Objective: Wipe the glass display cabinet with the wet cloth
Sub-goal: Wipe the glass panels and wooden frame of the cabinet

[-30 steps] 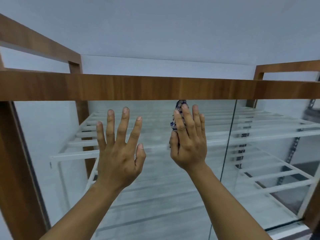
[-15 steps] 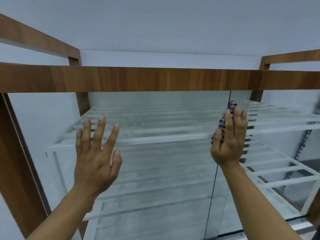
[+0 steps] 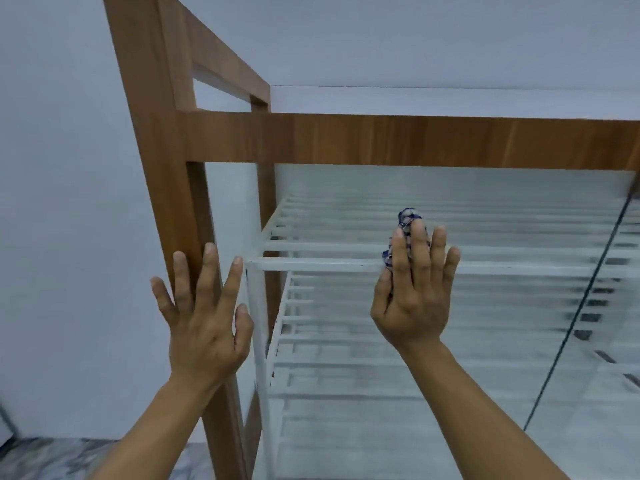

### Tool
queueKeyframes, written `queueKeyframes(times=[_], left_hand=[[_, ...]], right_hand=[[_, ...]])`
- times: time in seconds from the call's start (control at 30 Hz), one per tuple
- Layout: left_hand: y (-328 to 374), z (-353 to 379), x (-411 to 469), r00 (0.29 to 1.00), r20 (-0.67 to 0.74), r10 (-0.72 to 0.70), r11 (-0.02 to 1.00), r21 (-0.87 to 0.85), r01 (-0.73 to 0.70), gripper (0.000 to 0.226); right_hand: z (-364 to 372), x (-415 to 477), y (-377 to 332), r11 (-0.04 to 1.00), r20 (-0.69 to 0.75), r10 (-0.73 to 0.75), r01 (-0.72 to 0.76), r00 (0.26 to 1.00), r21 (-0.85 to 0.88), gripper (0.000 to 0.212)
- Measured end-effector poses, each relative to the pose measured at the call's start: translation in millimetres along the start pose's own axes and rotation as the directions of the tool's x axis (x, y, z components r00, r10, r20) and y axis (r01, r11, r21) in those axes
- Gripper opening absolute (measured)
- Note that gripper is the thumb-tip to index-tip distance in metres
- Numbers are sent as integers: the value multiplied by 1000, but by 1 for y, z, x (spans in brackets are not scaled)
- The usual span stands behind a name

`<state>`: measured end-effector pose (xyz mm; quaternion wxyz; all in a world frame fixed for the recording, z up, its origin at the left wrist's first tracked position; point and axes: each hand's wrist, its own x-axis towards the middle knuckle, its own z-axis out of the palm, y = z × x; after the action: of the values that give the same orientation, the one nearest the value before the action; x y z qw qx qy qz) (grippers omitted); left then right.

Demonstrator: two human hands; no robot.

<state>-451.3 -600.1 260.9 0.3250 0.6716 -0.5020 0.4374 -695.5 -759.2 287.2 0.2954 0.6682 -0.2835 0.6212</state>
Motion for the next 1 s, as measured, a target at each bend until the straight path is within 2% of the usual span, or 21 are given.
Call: queueKeyframes(times=[0.27,0.47,0.63,0.83,1.0], left_hand=[[-31,-1,-15,991,-18,135,966,-219,-135,72],[-33,-5,-14,991,2,132,945,-303,-125,68],[-28,-4,-19,995,-3,104,949,-300,-100,69],[10,6,-31,976,36,214,942,-271,-196,68],[39,17,-25,984,77,159,969,-203,-141,71]], right_hand=[[44,-1,-135,995,92,-99,98,991,16,62],[61,-32,-198,980,151,-200,194,968,51,65],[59,-51,-187,969,159,-248,244,956,46,76],[45,-58,-141,982,127,-189,188,974,20,61],[23,-57,-78,989,121,-146,147,982,-6,64]])
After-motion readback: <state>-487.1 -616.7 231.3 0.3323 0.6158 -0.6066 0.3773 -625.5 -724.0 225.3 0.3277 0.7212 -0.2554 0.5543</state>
